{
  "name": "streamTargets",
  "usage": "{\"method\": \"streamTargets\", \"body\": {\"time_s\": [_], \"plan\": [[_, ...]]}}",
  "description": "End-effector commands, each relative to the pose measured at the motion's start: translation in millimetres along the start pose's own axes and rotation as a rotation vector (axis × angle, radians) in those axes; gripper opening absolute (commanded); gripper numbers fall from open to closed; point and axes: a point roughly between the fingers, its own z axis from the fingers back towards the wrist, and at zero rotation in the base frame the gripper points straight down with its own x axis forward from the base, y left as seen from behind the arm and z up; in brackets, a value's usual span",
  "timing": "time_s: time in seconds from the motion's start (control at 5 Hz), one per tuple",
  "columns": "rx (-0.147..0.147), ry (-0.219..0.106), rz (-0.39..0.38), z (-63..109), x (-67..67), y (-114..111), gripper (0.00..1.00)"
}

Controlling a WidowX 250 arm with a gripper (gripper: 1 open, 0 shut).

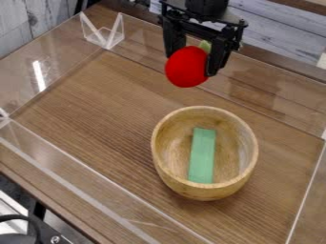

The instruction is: Move the red object to the left side of the table

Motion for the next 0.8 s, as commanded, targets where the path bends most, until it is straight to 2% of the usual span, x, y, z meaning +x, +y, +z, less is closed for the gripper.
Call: {"method": "streamTargets", "body": {"time_s": [0.0, 0.2, 0.6], "plan": [[-0.006, -0.004, 0.080, -15.6, -3.2, 17, 0.00], [-0.004, -0.007, 0.186, -29.7, -7.2, 47, 0.00], [0.017, -0.003, 0.227, -8.2, -14.2, 126, 0.00]]}}
